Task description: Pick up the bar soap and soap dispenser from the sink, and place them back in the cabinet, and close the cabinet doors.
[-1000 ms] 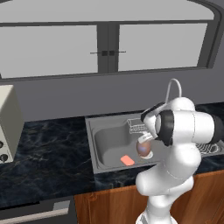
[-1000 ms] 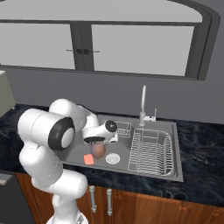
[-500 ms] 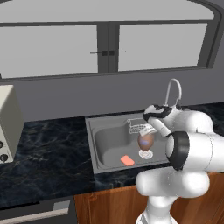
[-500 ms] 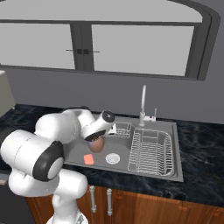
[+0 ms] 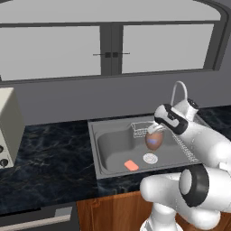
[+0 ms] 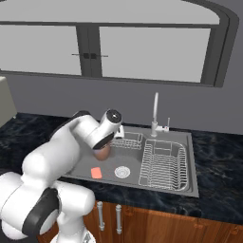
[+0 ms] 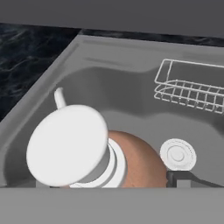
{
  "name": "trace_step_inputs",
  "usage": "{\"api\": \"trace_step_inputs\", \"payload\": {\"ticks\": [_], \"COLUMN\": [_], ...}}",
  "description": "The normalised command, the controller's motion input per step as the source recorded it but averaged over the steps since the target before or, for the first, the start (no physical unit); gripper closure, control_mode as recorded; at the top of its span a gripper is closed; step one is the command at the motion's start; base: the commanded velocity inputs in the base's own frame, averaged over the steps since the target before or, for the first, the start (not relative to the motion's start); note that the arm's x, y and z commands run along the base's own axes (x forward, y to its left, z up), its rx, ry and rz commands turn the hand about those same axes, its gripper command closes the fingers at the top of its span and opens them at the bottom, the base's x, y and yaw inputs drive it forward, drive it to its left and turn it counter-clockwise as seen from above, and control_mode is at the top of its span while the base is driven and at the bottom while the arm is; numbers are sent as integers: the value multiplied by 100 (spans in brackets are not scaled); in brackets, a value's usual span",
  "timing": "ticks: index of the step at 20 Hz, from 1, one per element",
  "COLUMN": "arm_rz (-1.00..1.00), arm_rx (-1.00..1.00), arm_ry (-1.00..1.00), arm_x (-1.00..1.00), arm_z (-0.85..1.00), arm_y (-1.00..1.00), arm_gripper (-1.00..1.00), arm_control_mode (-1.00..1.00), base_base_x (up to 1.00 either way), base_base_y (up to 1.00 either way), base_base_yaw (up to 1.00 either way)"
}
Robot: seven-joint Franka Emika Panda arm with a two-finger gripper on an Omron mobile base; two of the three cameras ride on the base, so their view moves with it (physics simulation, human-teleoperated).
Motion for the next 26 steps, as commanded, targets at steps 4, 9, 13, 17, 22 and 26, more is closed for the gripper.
{"api": "trace_step_inputs", "payload": {"ticks": [4, 9, 13, 17, 22, 26], "arm_rz": [-2, -4, -1, -1, -8, -12], "arm_rx": [5, 12, 7, -2, -15, -15], "arm_ry": [1, 4, 0, 0, -8, -12], "arm_x": [-30, -29, -31, -27, -27, -25], "arm_z": [55, 55, 54, 49, 20, 16], "arm_y": [0, 0, -1, -1, -3, -1], "arm_gripper": [100, 100, 100, 100, 100, 100], "arm_control_mode": [-100, -100, -100, -100, -100, -100], "base_base_x": [0, 0, 0, 0, 0, 0], "base_base_y": [0, 0, 0, 0, 0, 0], "base_base_yaw": [0, 0, 0, 0, 0, 0]}}
